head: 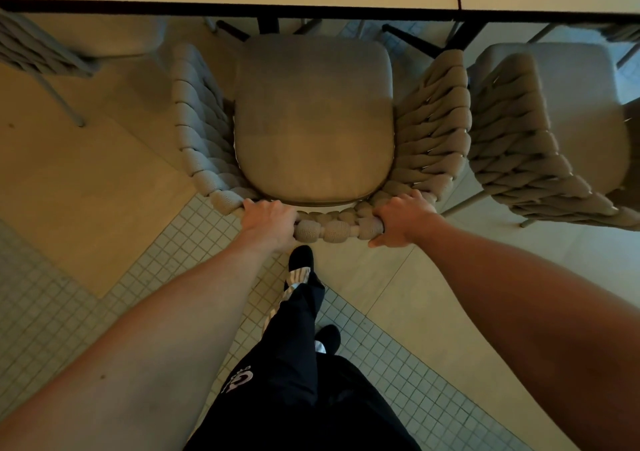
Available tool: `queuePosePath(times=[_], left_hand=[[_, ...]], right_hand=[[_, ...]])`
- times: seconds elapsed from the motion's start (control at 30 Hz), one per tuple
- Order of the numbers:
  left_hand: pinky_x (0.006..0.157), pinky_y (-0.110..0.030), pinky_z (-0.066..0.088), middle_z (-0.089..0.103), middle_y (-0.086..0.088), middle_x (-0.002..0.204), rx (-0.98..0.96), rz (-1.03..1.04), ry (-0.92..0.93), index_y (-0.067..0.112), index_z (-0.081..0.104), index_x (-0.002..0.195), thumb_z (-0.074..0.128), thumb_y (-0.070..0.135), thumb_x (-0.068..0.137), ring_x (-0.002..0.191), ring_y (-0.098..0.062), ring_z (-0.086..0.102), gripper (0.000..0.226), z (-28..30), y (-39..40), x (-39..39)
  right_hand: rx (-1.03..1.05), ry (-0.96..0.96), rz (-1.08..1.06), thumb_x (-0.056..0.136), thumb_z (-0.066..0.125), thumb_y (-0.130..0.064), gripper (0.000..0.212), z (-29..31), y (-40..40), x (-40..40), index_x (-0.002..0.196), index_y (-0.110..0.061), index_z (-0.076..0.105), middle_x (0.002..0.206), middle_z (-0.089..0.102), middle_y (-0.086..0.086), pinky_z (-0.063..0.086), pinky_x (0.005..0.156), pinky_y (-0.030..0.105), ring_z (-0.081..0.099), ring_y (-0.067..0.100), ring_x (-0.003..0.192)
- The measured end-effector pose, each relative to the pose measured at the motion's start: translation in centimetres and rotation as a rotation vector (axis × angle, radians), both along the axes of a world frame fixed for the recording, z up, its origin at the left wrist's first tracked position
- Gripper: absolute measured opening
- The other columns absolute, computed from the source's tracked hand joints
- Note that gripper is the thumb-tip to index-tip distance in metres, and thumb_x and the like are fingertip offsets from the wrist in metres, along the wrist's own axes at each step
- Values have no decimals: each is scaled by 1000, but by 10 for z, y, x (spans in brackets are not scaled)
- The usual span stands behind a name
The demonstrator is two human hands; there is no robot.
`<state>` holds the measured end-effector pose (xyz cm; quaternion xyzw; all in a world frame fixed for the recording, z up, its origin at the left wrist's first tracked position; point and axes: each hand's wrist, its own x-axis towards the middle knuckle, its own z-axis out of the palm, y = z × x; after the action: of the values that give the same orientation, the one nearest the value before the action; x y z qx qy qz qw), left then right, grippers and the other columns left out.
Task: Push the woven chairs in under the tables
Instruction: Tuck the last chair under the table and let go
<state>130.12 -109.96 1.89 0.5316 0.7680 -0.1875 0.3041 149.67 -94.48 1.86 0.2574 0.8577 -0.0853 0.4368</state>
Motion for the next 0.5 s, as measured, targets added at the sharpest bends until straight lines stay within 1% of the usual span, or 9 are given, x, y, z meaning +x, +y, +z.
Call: queuePosePath(times=[0.07,0.2,0.37,0.5], left_hand=[[92,-49,38,59,5,88,5,2,-2,35,68,99,65,38,84,101,-27,62,16,0,13,-4],[86,-46,36,57,6,85,-10,14,17,36,69,102,66,29,83,98,-25,62,20,-4,32,-14],[90,-48,37,53,7,84,-18,15,23,37,69,104,67,30,84,98,-25,62,21,-8,40,-15],[91,-48,36,55,7,86,-39,16,25,37,69,105,66,32,84,99,-24,61,22,-11,44,-14]], right_hand=[[3,2,0,82,57,-78,62,-1,11,-4,125,-33,60,124,63,-1,30,113,53,53,28,125],[16,15,-5,82,57,-78,62,-3,29,-13,125,-33,59,123,64,-1,29,114,53,54,28,125],[5,12,-9,82,58,-78,63,-6,38,-15,127,-34,58,124,63,-2,27,116,56,53,28,126],[-2,7,3,82,57,-78,63,-6,44,-15,127,-35,58,125,63,-1,26,115,55,53,28,126]])
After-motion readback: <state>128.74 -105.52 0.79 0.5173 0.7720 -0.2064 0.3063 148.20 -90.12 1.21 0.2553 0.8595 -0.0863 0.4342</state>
